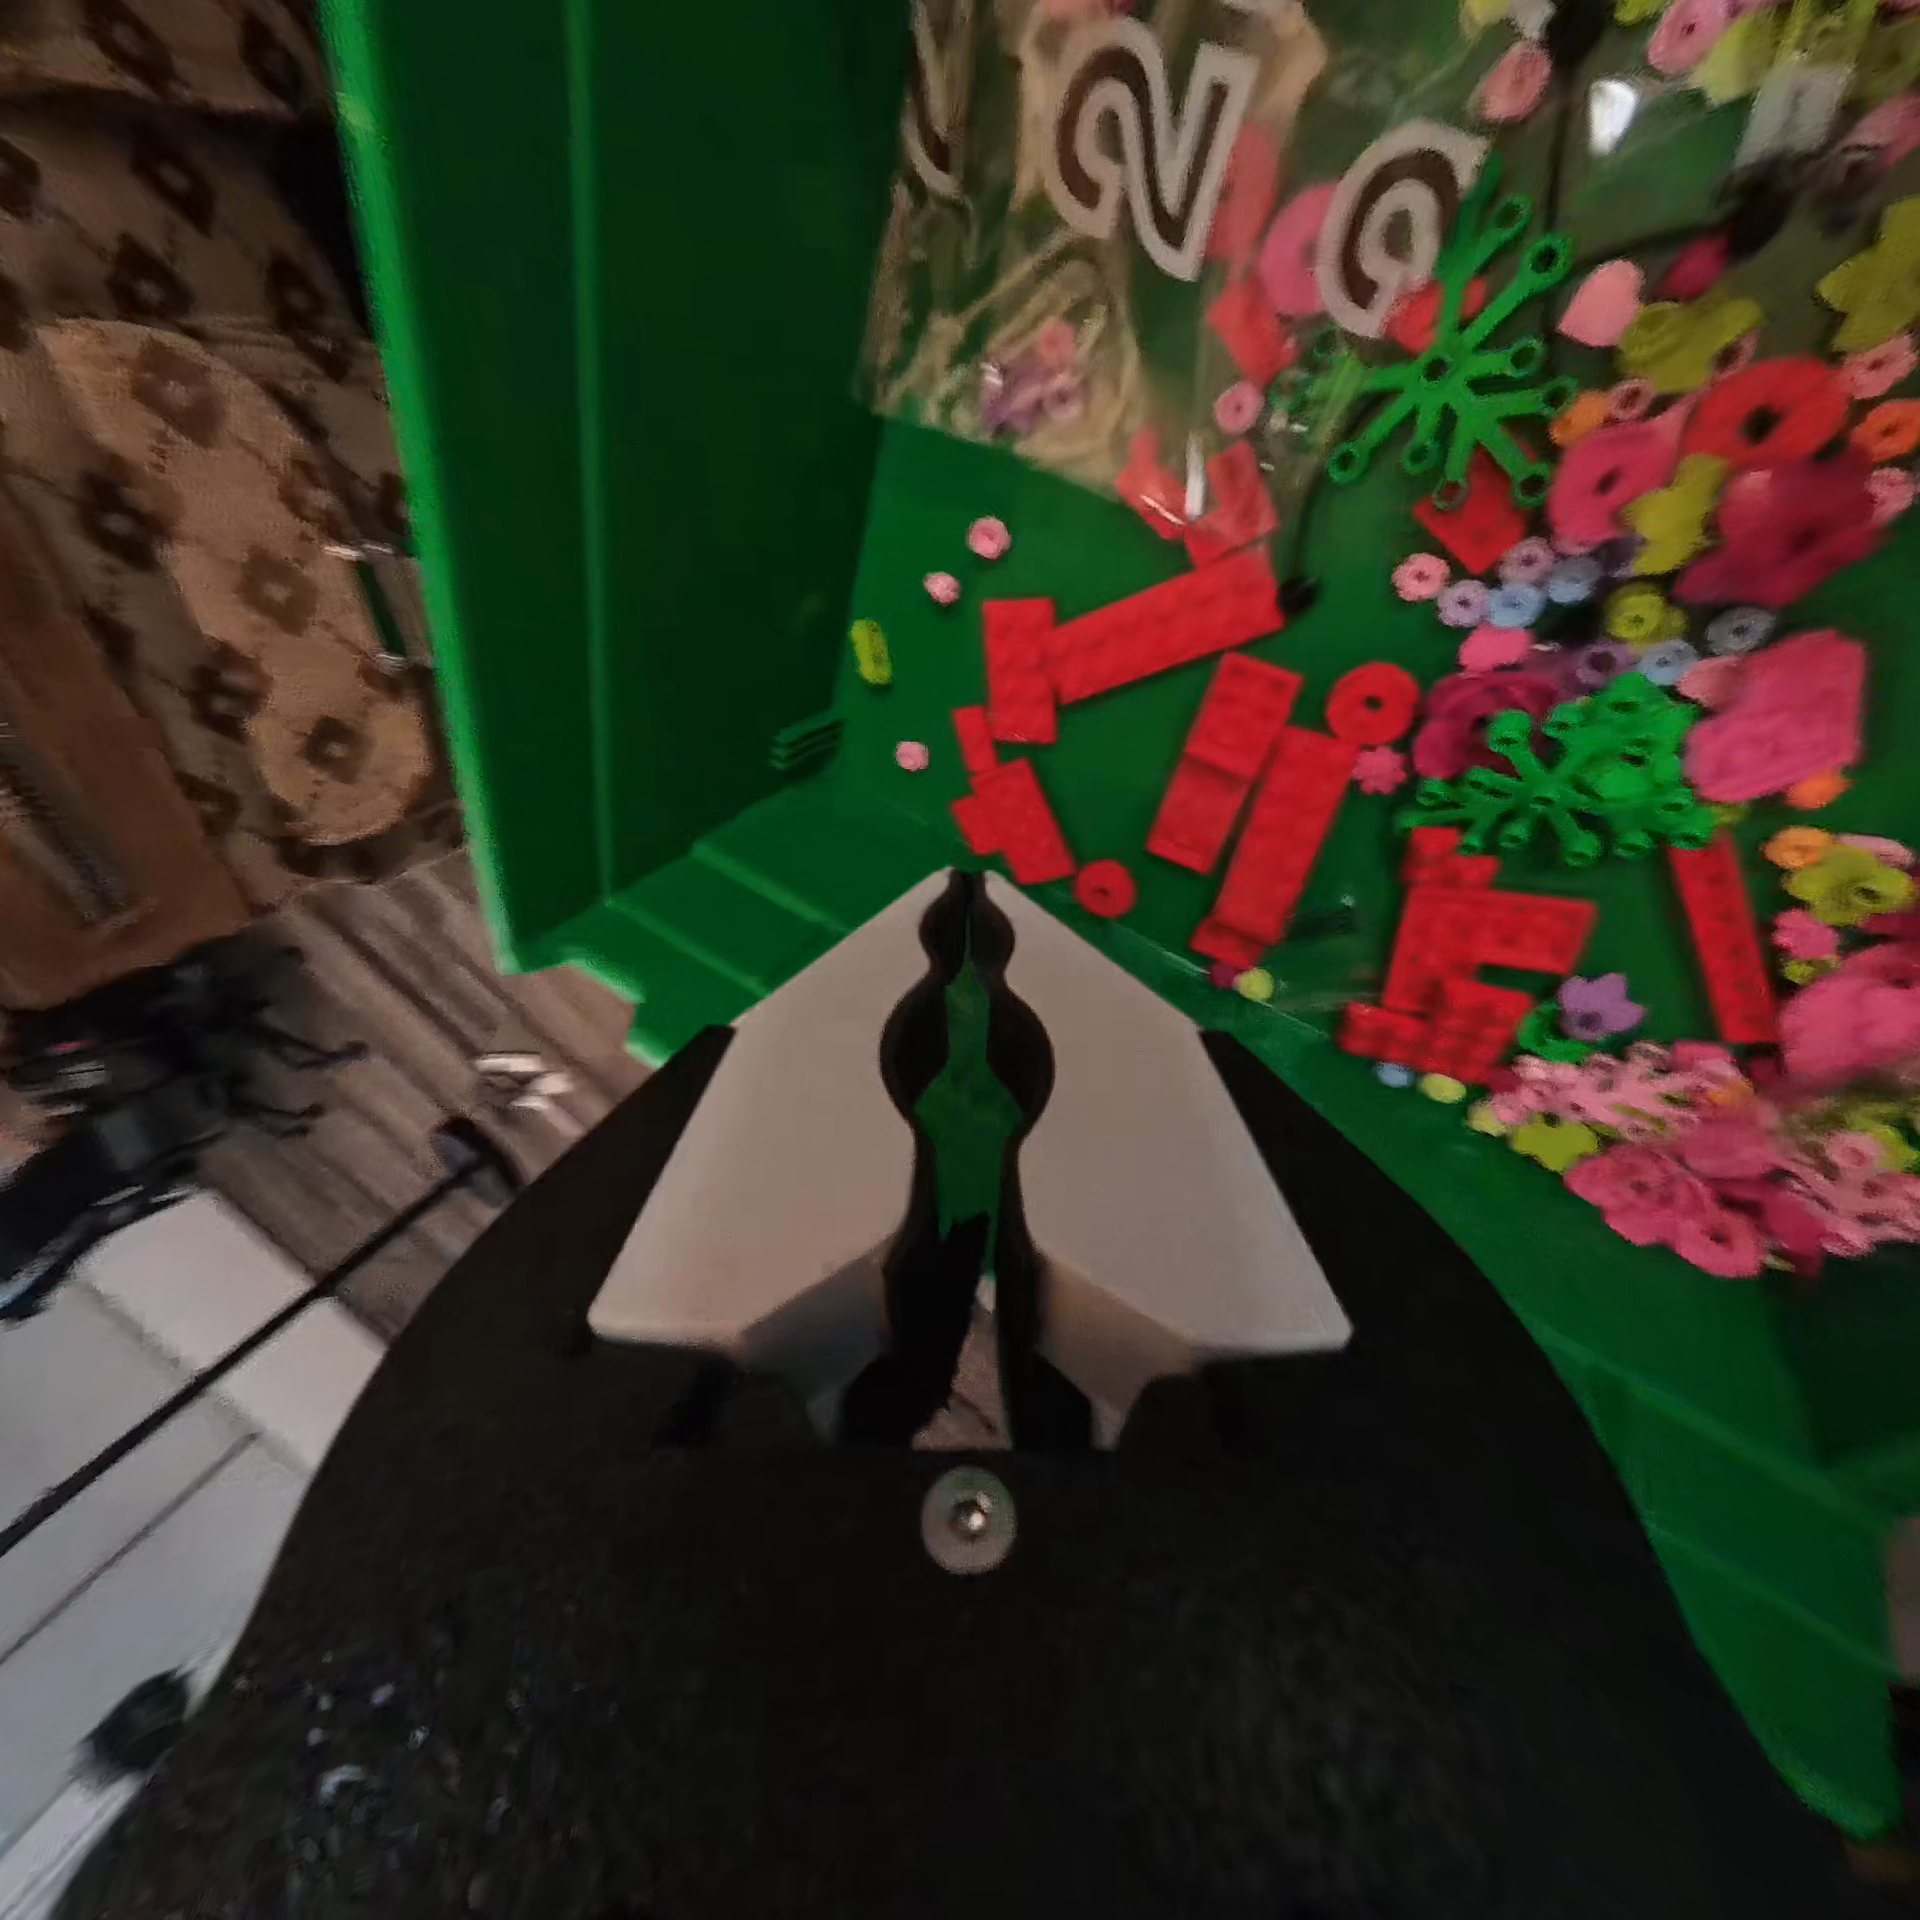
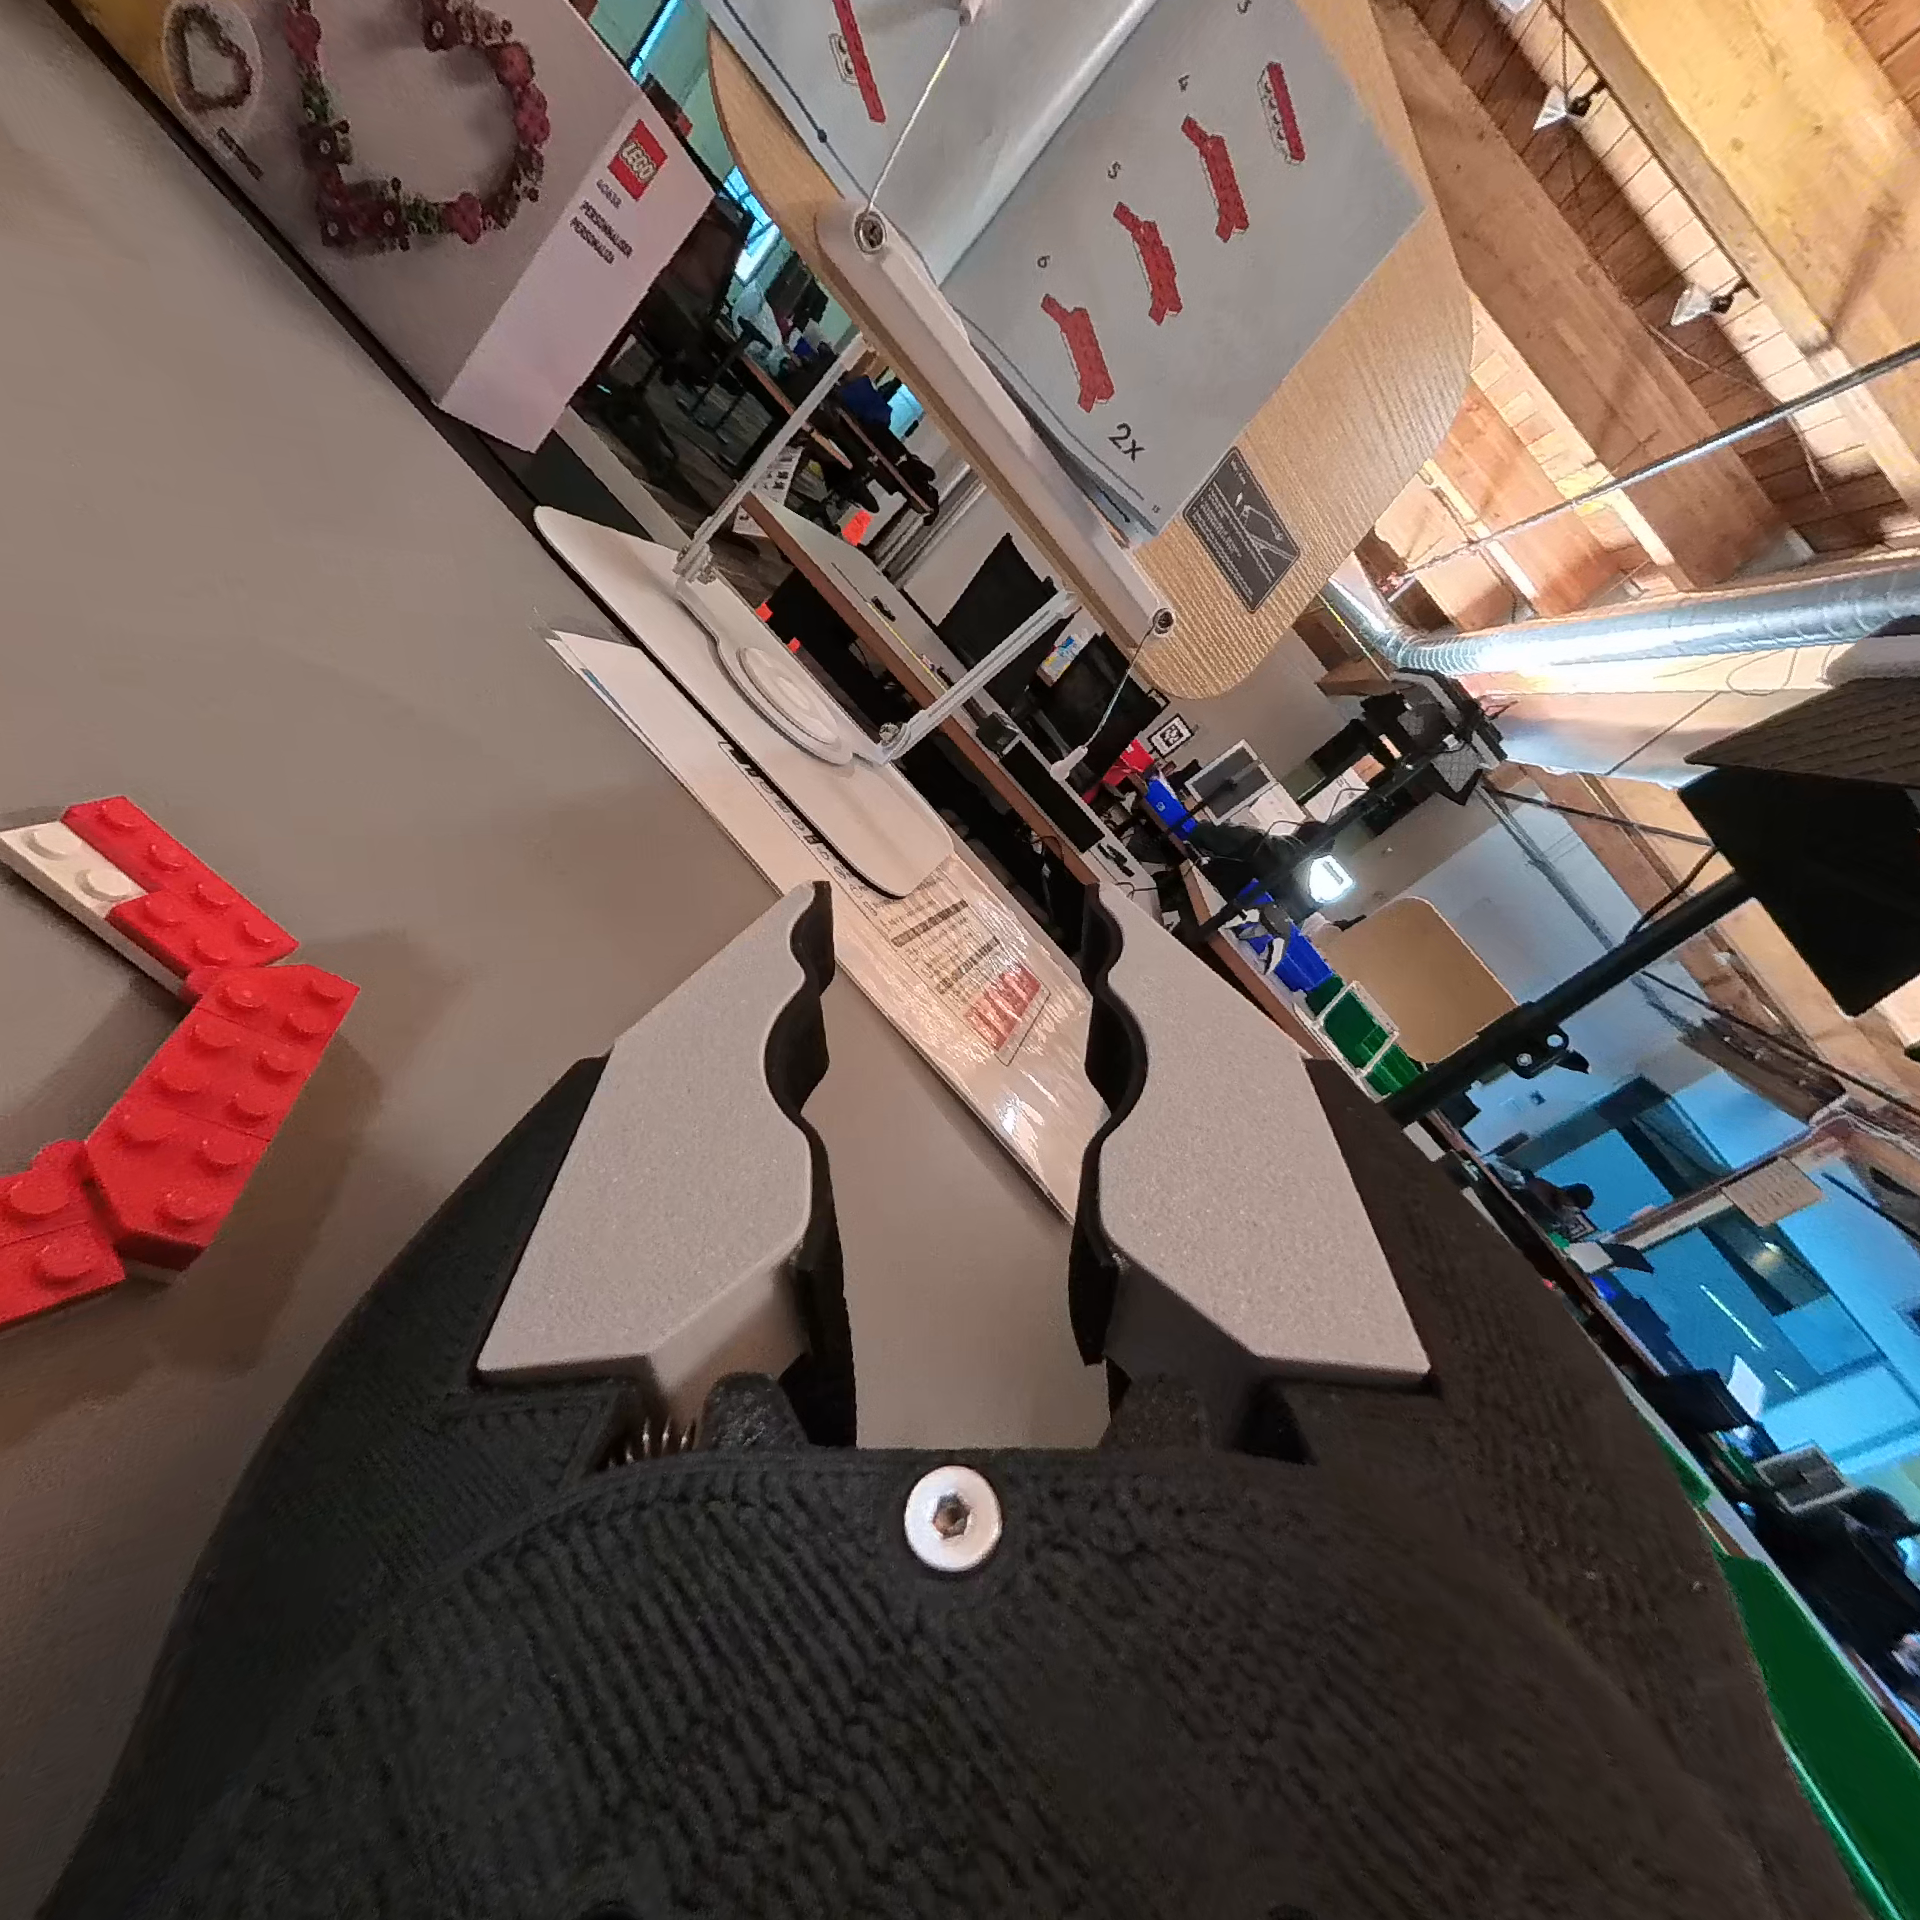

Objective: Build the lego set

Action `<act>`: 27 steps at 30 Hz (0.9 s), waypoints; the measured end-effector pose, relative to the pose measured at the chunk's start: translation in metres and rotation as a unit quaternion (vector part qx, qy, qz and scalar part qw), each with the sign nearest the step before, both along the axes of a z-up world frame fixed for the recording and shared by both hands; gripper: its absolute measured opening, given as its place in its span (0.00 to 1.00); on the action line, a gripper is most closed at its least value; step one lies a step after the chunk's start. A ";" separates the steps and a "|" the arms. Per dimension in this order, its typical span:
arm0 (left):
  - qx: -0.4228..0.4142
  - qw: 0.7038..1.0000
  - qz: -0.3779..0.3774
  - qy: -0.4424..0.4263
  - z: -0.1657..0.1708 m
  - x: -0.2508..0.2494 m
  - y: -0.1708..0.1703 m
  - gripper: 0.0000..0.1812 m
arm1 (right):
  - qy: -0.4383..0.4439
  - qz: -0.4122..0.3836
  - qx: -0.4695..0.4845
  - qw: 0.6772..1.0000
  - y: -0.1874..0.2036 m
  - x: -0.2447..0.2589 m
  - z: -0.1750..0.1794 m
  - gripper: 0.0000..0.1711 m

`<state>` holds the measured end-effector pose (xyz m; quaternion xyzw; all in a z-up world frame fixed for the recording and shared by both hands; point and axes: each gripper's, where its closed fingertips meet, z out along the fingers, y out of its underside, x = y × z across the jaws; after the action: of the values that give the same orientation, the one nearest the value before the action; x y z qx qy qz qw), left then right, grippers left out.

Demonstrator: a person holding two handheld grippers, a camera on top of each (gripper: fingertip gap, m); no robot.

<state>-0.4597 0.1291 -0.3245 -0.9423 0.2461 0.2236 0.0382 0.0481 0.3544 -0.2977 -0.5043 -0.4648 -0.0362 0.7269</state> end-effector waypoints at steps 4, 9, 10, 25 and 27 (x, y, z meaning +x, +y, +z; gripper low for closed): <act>-0.068 0.992 0.044 -0.098 -0.020 0.021 -0.022 0.00 | 0.005 0.004 -0.002 1.000 -0.001 0.000 0.001 0.27; -0.111 0.986 0.047 -0.119 -0.040 0.036 -0.041 0.00 | 0.012 0.007 -0.006 1.000 -0.001 0.000 0.001 0.27; -0.117 0.984 0.046 -0.124 -0.044 0.041 -0.044 0.00 | 0.014 0.008 -0.007 1.000 -0.001 0.001 0.002 0.27; 0.015 0.977 -0.006 -0.213 -0.034 0.084 0.009 0.15 | 0.016 0.010 -0.009 1.000 -0.002 0.001 0.002 0.27; 0.060 0.978 -0.044 -0.195 -0.030 0.077 0.034 0.26 | 0.015 0.010 -0.011 1.000 -0.002 0.001 0.001 0.27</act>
<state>-0.3823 0.1627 -0.3547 -0.9520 0.2615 0.0483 0.1516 0.0490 0.3529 -0.2965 -0.5079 -0.4588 -0.0164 0.7288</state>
